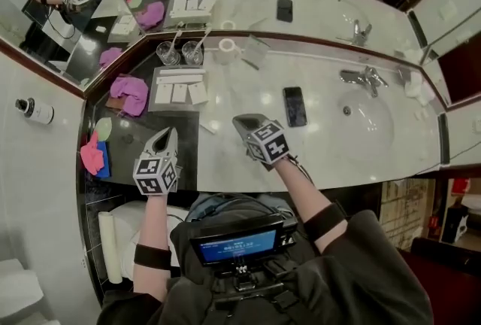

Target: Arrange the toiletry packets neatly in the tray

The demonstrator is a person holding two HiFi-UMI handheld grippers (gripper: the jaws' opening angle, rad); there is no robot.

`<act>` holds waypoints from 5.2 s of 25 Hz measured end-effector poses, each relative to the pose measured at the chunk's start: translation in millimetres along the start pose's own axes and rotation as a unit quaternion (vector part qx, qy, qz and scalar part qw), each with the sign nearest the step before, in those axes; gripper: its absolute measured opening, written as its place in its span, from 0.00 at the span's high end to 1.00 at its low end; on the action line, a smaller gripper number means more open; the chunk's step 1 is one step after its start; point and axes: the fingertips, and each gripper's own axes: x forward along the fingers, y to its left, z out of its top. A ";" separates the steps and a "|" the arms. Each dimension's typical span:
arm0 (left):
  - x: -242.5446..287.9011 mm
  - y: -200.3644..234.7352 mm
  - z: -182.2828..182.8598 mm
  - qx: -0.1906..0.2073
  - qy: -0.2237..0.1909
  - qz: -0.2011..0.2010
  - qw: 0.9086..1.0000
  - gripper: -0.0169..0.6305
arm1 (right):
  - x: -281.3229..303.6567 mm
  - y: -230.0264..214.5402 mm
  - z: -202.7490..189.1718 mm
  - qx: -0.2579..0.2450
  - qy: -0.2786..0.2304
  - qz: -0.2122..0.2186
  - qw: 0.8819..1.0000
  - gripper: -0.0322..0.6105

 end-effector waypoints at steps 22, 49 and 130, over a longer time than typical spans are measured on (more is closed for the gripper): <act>-6.5 15.5 -36.4 0.167 0.092 -0.074 0.979 0.62 | 25.1 32.7 -23.3 0.010 0.017 0.009 1.000 0.93; 53.8 66.4 -226.9 0.398 0.384 -0.299 0.778 0.45 | 40.9 24.5 -78.8 0.056 0.098 -0.040 0.993 0.93; 108.0 114.6 5.9 0.089 0.112 0.053 0.988 0.97 | 127.0 34.5 78.0 -0.084 0.046 0.007 0.995 0.93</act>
